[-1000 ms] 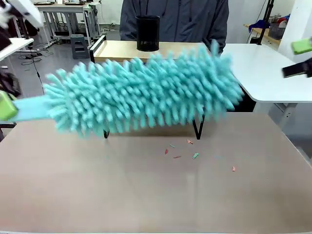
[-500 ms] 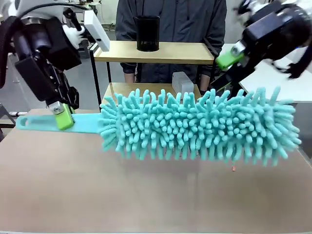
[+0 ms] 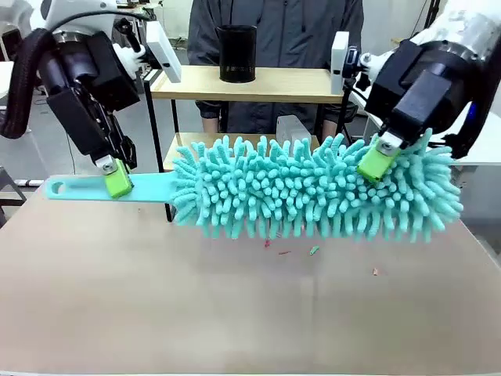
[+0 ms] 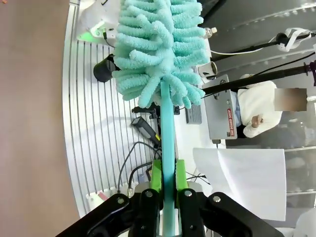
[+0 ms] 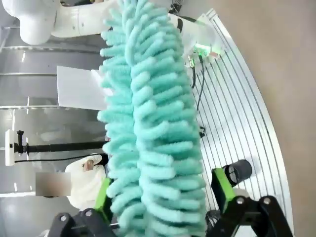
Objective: Clean the shelf.
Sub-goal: Hand the Duster back to the human.
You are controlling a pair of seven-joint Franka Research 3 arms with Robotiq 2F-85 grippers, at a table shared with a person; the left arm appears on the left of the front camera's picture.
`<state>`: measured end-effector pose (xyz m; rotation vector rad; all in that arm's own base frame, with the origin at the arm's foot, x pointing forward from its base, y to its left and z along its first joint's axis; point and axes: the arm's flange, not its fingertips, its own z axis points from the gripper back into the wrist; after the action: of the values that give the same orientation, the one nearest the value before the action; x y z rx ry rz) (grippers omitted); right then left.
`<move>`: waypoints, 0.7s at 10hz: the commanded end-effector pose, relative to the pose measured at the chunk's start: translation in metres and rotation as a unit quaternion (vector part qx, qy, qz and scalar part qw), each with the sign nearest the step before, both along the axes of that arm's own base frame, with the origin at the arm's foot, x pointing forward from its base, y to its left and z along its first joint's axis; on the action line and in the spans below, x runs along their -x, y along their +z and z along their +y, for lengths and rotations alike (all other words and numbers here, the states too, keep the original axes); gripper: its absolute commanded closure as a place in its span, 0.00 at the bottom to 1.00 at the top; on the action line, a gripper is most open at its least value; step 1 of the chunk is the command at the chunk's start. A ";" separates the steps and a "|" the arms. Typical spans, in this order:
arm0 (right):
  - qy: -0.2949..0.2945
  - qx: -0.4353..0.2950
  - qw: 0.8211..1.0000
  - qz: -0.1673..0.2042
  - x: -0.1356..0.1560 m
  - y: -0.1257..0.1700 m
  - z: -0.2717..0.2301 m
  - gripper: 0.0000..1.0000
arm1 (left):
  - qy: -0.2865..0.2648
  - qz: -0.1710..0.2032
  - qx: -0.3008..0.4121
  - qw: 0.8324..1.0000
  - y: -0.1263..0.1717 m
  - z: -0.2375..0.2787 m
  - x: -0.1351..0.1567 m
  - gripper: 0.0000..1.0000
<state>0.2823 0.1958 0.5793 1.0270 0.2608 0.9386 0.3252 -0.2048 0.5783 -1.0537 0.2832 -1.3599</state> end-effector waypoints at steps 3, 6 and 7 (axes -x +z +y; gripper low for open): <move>0.002 0.012 1.000 -0.002 -0.002 0.002 -0.007 0.00 | 0.011 -0.001 0.006 1.000 0.004 -0.003 0.000 0.88; -0.008 0.000 1.000 -0.022 -0.002 0.005 -0.009 0.60 | 0.014 0.001 0.005 1.000 0.004 -0.003 0.001 0.88; -0.013 0.006 1.000 -0.023 -0.003 0.004 -0.010 1.00 | 0.013 0.001 0.006 1.000 0.003 -0.004 0.000 0.88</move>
<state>0.2827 0.1901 0.5821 1.0092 0.2412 0.9346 0.3272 -0.2058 0.5772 -1.0502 0.2769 -1.3541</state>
